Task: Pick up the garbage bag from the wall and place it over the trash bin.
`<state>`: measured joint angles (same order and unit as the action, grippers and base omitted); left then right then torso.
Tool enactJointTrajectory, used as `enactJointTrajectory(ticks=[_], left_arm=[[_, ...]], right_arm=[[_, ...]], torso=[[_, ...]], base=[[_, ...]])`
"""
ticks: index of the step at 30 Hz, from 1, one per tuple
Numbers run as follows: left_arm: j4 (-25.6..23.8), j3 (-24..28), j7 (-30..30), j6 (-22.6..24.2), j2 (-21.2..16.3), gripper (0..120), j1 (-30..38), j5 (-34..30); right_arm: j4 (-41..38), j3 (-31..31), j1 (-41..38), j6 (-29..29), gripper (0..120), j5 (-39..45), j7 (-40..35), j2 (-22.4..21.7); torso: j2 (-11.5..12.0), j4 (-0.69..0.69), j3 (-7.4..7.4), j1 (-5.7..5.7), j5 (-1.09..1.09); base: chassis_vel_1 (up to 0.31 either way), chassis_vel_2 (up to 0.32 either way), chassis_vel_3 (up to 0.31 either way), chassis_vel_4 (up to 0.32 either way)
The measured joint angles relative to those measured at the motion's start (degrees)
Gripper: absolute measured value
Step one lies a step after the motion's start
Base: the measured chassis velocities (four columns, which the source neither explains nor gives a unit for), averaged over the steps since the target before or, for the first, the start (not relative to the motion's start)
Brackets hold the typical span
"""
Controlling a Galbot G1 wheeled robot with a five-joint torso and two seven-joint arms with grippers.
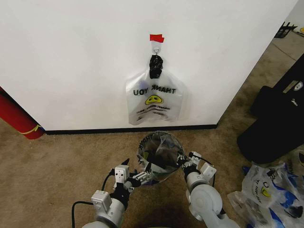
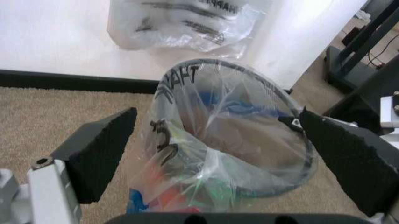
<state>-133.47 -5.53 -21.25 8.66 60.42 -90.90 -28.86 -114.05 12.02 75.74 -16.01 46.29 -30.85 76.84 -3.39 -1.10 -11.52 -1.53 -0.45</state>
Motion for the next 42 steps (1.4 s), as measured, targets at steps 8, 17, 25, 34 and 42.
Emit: enactJointTrajectory(ticks=[8, 17, 25, 34, 42], left_arm=[[0.4, 0.3, 0.1, 0.0, -0.2, 100, 0.5, -0.2], [1.4, 0.3, 0.1, -0.1, -0.4, 100, 1.1, -0.4], [2.6, 0.3, 0.1, -0.4, -0.5, 100, 1.9, -0.6], [4.1, 0.2, 0.4, -2.2, 1.0, 100, 3.8, -0.8], [7.4, -9.0, 13.0, -15.4, 9.5, 100, 7.5, 15.9]], right_arm=[[-0.8, 0.1, 0.4, -0.6, 65, -0.9, -0.6, -0.3], [-2.5, -0.5, 0.7, -1.3, 98, -1.7, -0.8, -0.7], [-1.8, 1.1, 1.1, -2.8, 100, -3.6, -1.6, -2.7], [-2.5, 4.6, 3.9, 5.7, 100, -3.8, 16.6, -5.1], [-2.6, 8.8, 3.9, 35.8, 100, -33.0, 33.2, 2.4]], torso=[[0.0, -0.01, 0.01, 0.00, 0.00], [0.0, 0.00, 0.01, 0.00, 0.00], [0.0, 0.00, 0.01, 0.00, 0.00], [0.0, 0.00, 0.01, 0.00, 0.00], [0.0, 0.00, 0.01, 0.00, -0.01]], base=[[0.000, 0.000, 0.000, 0.000], [0.000, 0.000, 0.000, 0.000], [0.000, 0.000, 0.000, 0.000], [0.000, 0.000, 0.000, 0.000], [0.000, 0.000, 0.000, 0.000]])
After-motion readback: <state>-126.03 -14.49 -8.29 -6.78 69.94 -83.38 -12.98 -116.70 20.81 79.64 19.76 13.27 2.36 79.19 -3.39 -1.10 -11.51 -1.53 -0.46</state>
